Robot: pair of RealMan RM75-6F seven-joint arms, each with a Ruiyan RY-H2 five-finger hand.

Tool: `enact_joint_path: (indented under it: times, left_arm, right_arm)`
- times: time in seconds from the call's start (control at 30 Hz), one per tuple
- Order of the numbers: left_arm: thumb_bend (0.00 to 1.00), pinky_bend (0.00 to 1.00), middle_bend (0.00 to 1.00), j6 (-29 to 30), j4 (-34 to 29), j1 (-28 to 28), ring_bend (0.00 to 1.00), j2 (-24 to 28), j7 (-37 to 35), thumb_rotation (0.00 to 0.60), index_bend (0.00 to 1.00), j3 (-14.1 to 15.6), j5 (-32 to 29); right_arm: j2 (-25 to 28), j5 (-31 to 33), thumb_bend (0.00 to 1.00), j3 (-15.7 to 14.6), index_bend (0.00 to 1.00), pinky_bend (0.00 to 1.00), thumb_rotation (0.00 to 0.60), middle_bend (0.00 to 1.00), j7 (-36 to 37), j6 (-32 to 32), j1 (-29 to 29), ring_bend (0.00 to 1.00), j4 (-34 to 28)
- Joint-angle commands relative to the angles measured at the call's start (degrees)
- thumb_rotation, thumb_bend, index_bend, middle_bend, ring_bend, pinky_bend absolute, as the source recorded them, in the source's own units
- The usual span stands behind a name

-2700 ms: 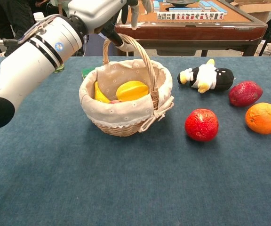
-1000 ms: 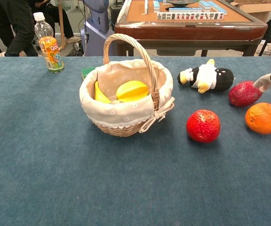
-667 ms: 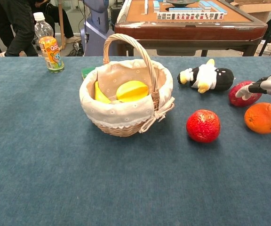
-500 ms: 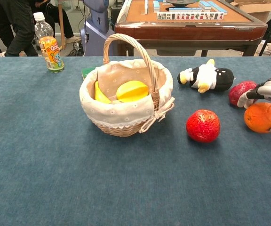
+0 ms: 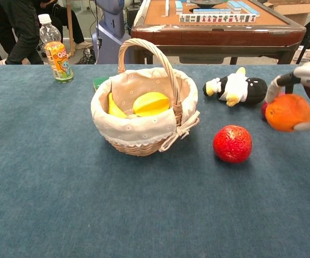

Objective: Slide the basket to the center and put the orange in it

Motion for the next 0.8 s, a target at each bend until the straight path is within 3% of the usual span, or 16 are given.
enact_joint_path:
  times: [0.03,0.3,0.57,0.8]
  left_arm:
    - [0.11,0.26,0.06,-0.4,-0.1,0.3,0.13,0.5,0.5,0.600,0.00,0.2,-0.3]
    - [0.11,0.25,0.06,-1.8,-1.0,1.2,0.13,1.9,2.7,0.600,0.00,1.3,-1.3]
    - [0.11,0.25,0.06,-1.1,-2.3,2.2,0.13,2.7,3.3,0.600,0.00,1.8,-0.8]
    - [0.11,0.24,0.06,-0.7,-2.8,2.6,0.13,3.1,3.4,0.600,0.00,1.6,-0.6]
  right_arm:
    - [2.3,1.1,0.30,3.0,0.53,0.53,0.600,0.45,1.5,0.1,2.1,0.44,-3.9]
    - [-0.1,6.3,0.30,7.9,0.53,0.53,0.600,0.43,0.5,-4.7,8.8,0.44,-6.6]
    - [-8.0,10.3,0.30,10.1,0.53,0.53,0.600,0.40,0.9,-7.8,14.7,0.43,-0.6]
    - [-13.1,11.8,0.30,11.9,0.45,0.53,0.600,0.35,3.4,-8.6,18.4,0.39,4.1]
